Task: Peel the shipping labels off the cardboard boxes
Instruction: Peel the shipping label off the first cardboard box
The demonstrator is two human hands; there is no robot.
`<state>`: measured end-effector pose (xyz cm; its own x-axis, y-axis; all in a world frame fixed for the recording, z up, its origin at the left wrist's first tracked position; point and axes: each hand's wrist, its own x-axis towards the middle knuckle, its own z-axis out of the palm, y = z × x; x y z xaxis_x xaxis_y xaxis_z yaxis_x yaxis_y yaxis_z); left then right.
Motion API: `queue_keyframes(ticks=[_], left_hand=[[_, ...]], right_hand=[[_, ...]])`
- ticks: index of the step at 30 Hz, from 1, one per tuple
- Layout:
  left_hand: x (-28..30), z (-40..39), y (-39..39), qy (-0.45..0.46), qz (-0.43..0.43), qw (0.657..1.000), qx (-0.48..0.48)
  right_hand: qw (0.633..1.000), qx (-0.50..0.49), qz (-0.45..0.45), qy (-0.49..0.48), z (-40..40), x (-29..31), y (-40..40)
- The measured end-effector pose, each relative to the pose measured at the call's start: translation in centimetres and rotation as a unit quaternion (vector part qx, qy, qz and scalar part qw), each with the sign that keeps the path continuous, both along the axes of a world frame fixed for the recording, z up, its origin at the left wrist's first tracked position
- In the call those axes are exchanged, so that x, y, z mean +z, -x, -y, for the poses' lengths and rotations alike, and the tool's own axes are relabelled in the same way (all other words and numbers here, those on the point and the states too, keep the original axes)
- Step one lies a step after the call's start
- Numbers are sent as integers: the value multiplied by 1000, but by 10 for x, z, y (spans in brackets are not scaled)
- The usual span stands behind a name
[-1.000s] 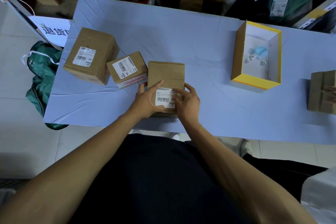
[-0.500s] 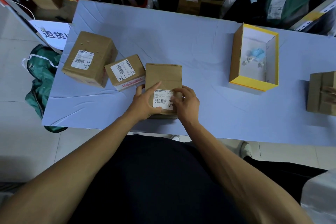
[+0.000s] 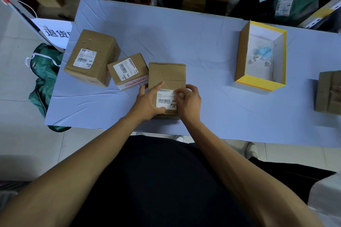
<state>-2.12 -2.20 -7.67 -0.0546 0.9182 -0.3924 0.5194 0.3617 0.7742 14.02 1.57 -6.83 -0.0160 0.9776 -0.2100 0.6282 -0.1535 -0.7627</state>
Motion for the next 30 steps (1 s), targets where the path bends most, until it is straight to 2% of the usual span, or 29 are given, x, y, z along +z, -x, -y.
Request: queue_keyframes(ticks=[5,8,10,14,20,25,30], left_hand=[[0,0,-1,-5,3,1000,2],[0,0,0,-7,1,1000,0],[-1,0,0,-7,2,1000,-1],[-2,1,0,-6,6,1000,1],[-4,1,0,-6,11,1000,5],[-3,-1,2,-6,15,1000,0],[-3,-1,2,-4,6,1000,-5]], right_hand=[[999,26,4,26,0,-2,3],[999,3,-43,21,2,0,-2],[999,-8,-47,-5,4,2,-5],[998,-12,-60,6,7,0,-2],[998,-26,-55,19,4,0,1],[998,3,-40,38,2,0,5],[999,-32,-42,2,1,3,0]])
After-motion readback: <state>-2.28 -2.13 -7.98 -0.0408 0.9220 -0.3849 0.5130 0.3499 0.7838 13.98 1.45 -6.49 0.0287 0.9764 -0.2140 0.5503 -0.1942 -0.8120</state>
